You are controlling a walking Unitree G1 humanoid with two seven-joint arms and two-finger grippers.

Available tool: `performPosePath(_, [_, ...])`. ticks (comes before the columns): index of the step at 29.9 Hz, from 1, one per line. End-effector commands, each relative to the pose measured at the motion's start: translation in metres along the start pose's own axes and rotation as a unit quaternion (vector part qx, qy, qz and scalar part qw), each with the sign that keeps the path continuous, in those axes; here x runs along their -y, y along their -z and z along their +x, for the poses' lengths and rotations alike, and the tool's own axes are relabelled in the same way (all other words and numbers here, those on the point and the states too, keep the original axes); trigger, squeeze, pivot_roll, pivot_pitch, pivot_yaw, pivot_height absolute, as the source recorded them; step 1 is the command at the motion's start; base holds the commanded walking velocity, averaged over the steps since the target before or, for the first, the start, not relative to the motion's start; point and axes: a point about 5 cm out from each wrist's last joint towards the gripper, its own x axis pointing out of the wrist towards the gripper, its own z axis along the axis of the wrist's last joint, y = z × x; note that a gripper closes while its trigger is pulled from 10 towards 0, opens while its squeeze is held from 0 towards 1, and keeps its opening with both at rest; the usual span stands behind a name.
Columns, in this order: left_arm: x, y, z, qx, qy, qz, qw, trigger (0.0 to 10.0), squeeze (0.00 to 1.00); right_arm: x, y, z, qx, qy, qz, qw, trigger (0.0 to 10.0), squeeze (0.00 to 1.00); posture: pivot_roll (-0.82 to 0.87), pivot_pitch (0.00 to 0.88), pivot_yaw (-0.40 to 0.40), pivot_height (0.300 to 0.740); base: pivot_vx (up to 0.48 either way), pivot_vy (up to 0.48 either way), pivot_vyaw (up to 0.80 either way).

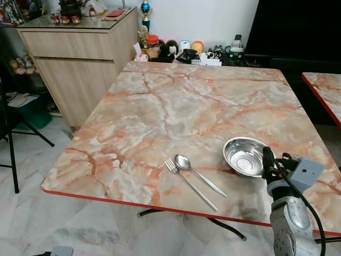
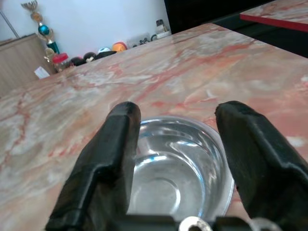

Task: Setting the table

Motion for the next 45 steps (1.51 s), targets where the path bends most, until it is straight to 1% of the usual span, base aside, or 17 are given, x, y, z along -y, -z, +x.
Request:
performPosePath(1, [-0.001, 0.006, -0.002, -0.014, 0.001, 0.006, 1.000, 10.0, 0.00, -0.001, -0.008, 0.002, 0.004, 0.011, 0.010, 1.000, 10.0, 1.00, 0.00, 0.131, 0.025, 0.740, 0.000, 0.000, 0.00])
performPosePath(3, [-0.001, 0.006, -0.002, -0.014, 0.000, 0.007, 1.000, 10.0, 0.00, 0.001, -0.008, 0.002, -0.004, 0.021, 0.017, 1.000, 10.0, 1.00, -0.01, 0.137, 0.027, 0.740, 0.000, 0.000, 0.00])
performPosePath(4, [-0.001, 0.006, -0.002, -0.014, 0.000, 0.007, 1.000, 10.0, 0.00, 0.004, -0.009, 0.003, -0.011, 0.035, 0.028, 0.999, 10.0, 0.75, -0.01, 0.138, 0.027, 0.740, 0.000, 0.000, 0.00])
performPosePath(5, [-0.001, 0.006, -0.002, -0.014, 0.000, 0.007, 1.000, 10.0, 0.00, 0.005, -0.010, 0.002, -0.012, 0.041, 0.042, 0.998, 10.0, 0.75, -0.01, 0.138, 0.027, 0.740, 0.000, 0.000, 0.00])
performPosePath(6, [-0.001, 0.006, -0.002, -0.014, 0.000, 0.007, 1.000, 10.0, 0.00, 0.007, -0.011, 0.002, -0.015, 0.047, 0.053, 0.997, 10.0, 0.00, -0.01, 0.142, 0.029, 0.740, 0.000, 0.000, 0.00])
performPosePath(7, [-0.001, 0.006, -0.002, -0.014, 0.000, 0.008, 1.000, 10.0, 0.00, 0.012, -0.008, 0.002, -0.032, 0.069, 0.068, 0.995, 10.0, 0.00, -0.01, 0.143, 0.029, 0.740, 0.000, 0.000, 0.00])
performPosePath(10, [-0.001, 0.006, -0.002, -0.014, 0.001, 0.007, 1.000, 10.0, 0.00, 0.015, -0.004, 0.001, -0.055, 0.087, 0.072, 0.992, 10.0, 0.00, -0.01, 0.143, 0.029, 0.740, 0.000, 0.000, 0.00])
performPosePath(12, [-0.001, 0.006, -0.002, -0.014, 0.001, 0.007, 1.000, 10.0, 0.00, 0.016, -0.003, 0.001, -0.062, 0.090, 0.076, 0.991, 10.0, 0.00, -0.01, 0.143, 0.029, 0.740, 0.000, 0.000, 0.00])
performPosePath(14, [-0.001, 0.006, -0.002, -0.014, 0.002, 0.007, 1.000, 10.0, 0.00, 0.015, -0.001, 0.000, -0.083, 0.091, 0.088, 0.989, 10.0, 0.00, -0.01, 0.146, 0.028, 0.740, 0.000, 0.000, 0.00])
performPosePath(16, [-0.001, 0.006, -0.002, -0.014, 0.002, 0.008, 1.000, 10.0, 0.00, 0.015, 0.000, 0.000, -0.090, 0.090, 0.087, 0.988, 10.0, 0.00, -0.01, 0.145, 0.028, 0.740, 0.000, 0.000, 0.00])
performPosePath(17, [-0.001, 0.006, -0.002, -0.015, 0.003, 0.008, 1.000, 10.0, 0.00, 0.016, 0.004, 0.000, -0.113, 0.089, 0.085, 0.986, 10.0, 0.00, -0.01, 0.143, 0.027, 0.740, 0.000, 0.000, 0.00])
performPosePath(18, [-0.001, 0.007, -0.002, -0.015, 0.003, 0.008, 1.000, 10.0, 0.00, 0.016, 0.005, 0.000, -0.120, 0.089, 0.084, 0.985, 10.0, 0.00, -0.01, 0.143, 0.027, 0.740, 0.000, 0.000, 0.00])
performPosePath(21, [-0.001, 0.007, -0.002, -0.015, 0.002, 0.008, 1.000, 10.0, 0.00, 0.015, 0.006, 0.001, -0.123, 0.084, 0.092, 0.985, 10.0, 0.00, -0.01, 0.141, 0.026, 0.740, 0.000, 0.000, 0.00])
performPosePath(22, [-0.001, 0.007, -0.002, -0.015, 0.002, 0.008, 1.000, 10.0, 0.00, 0.015, 0.007, 0.002, -0.130, 0.082, 0.081, 0.985, 10.0, 0.00, 0.00, 0.140, 0.026, 0.740, 0.000, 0.000, 0.00])
performPosePath(27, [-0.001, 0.007, -0.002, -0.014, 0.002, 0.009, 1.000, 10.0, 0.00, 0.010, 0.010, 0.005, -0.139, 0.074, 0.103, 0.982, 10.0, 0.00, 0.00, 0.132, 0.027, 0.740, 0.000, 0.000, 0.00])
performPosePath(34, [-0.001, 0.007, -0.002, -0.015, 0.007, 0.016, 1.000, 10.0, 0.00, 0.004, 0.020, 0.005, -0.168, 0.067, 0.156, 0.971, 10.0, 0.00, 0.00, 0.120, 0.032, 0.740, 0.000, 0.000, 0.00])
performPosePath(45, [-0.001, 0.008, -0.003, -0.016, 0.010, 0.020, 1.000, 10.0, 0.00, -0.001, 0.025, 0.008, -0.180, 0.060, 0.177, 0.966, 10.0, 0.00, 0.00, 0.117, 0.033, 0.740, 0.000, 0.000, 0.00])
